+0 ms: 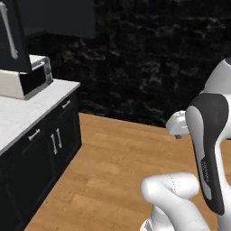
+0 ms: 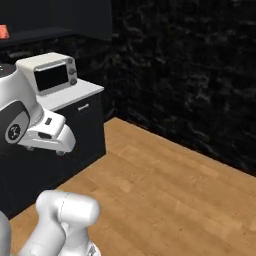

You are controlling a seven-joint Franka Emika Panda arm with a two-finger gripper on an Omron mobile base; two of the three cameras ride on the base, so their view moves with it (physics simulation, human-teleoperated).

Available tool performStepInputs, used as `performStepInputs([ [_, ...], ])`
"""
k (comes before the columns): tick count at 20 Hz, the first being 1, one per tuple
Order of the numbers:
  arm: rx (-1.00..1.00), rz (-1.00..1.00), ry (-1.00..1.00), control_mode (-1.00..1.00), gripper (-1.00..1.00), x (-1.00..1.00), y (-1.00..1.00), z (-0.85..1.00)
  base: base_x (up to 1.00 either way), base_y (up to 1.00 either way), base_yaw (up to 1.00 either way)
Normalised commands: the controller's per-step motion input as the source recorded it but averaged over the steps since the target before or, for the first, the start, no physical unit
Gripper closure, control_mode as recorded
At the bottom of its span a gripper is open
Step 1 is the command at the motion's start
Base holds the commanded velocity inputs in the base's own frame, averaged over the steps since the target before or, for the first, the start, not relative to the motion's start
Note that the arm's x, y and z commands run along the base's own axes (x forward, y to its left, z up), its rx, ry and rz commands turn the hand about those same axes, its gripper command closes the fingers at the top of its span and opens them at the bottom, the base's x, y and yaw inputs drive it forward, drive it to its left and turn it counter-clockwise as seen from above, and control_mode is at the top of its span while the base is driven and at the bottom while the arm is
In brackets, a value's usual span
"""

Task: Gather all objects into one cabinet and sort the glasses and bowls to opposite sides.

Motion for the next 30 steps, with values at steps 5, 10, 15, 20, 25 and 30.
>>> performStepInputs([
  [5, 0.0, 0.0, 0.0, 1.0, -1.0, 0.0, 0.0, 0.0, 1.0, -0.38, 0.44],
  [10, 0.0, 0.0, 0.0, 1.0, -1.0, 0.0, 0.0, 0.0, 1.0, -0.39, 0.45],
  [15, 0.0, 0.0, 0.0, 1.0, -1.0, 0.0, 0.0, 0.0, 0.89, -0.27, 0.63],
  [20, 0.0, 0.0, 0.0, 1.0, -1.0, 0.0, 0.0, 0.0, 0.62, -0.06, 0.85],
  [25, 0.0, 0.0, 0.0, 1.0, -1.0, 0.0, 0.0, 0.0, 0.79, -0.08, 0.77],
  [30, 0.0, 0.0, 0.0, 1.0, -1.0, 0.0, 0.0, 0.0, 0.74, -0.35, 0.49],
])
